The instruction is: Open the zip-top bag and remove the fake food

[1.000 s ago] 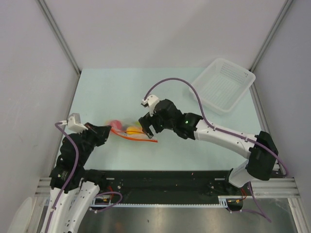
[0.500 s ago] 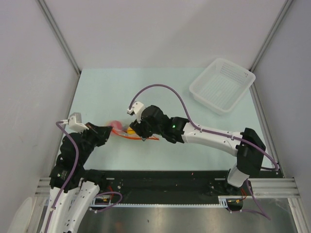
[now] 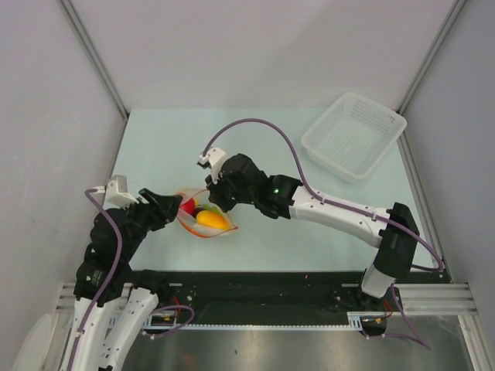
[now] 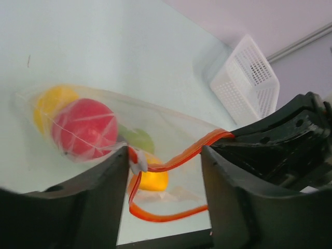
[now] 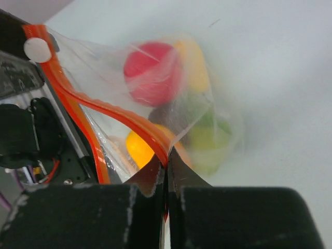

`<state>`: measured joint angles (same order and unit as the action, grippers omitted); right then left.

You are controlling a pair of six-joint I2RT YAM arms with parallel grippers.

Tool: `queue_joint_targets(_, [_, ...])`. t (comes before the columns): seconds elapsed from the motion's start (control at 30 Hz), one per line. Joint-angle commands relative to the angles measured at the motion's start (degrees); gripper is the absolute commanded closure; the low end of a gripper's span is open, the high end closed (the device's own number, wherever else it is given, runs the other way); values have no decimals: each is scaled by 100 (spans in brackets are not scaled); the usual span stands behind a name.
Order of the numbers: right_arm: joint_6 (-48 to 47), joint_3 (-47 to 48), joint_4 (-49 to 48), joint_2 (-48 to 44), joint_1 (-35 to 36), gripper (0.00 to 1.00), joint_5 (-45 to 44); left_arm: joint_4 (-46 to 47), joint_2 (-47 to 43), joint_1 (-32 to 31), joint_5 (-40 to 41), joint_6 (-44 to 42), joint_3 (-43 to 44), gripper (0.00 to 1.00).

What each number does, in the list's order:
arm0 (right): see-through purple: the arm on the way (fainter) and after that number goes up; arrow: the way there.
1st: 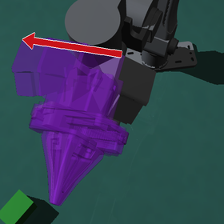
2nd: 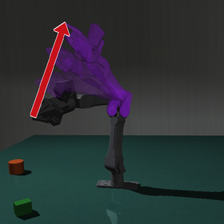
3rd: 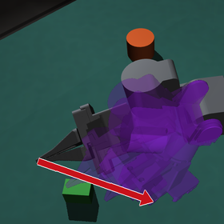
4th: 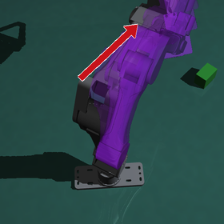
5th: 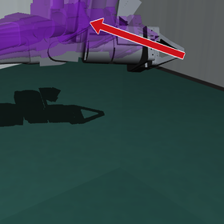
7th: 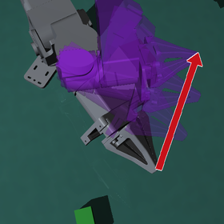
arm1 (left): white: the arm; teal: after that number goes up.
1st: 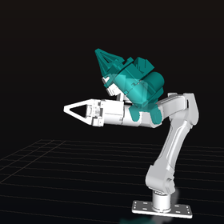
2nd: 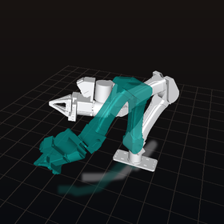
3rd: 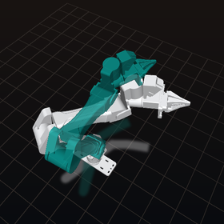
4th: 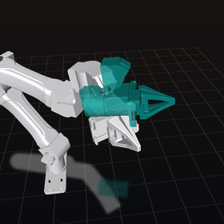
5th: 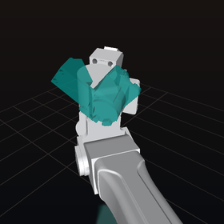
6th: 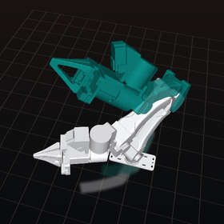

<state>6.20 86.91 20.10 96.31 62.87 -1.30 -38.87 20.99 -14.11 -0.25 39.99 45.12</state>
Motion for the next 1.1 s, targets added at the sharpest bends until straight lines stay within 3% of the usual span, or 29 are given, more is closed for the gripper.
queue_joint_targets(0.0, [654,458,91,19,-99,100,358,-32,-113,31,-229,-149,365,28])
queue_joint_targets(0.07, [874,528,134,63,-170,100,481,-67,-270,31,-282,-88,418,23])
queue_joint_targets(0.2, [1278,625,179,186,-441,100,727,-637,-403,31,-291,114,541,23])
queue_joint_targets(0.43, [1718,537,65,213,-706,100,1070,-1386,-780,31,-291,939,147,30])
queue_joint_targets(0.53, [1727,476,3,160,-689,100,1141,-1080,-957,31,-852,1143,-389,27])
queue_joint_targets(0.67, [1683,396,-103,81,-680,100,1202,42,-1001,31,-1634,1493,-1266,25])
queue_joint_targets(0.83, [1683,221,-190,-51,-688,100,1237,100,-650,31,-1268,1574,-1436,35])
queue_joint_targets(0.87, [1692,221,-190,-77,-689,100,1237,64,-580,22,-1197,1556,-1419,45])
queue_joint_targets(0.93, [1701,195,-190,-130,-697,100,1211,90,-561,31,-1117,1556,-1419,51])
queue_joint_targets(1.03, [1727,133,-234,-165,-706,100,1229,134,-588,31,-1047,1469,-1384,70])
queue_joint_targets(1.07, [1718,142,-243,-165,-706,100,1237,195,-596,31,-1047,1364,-1375,80])
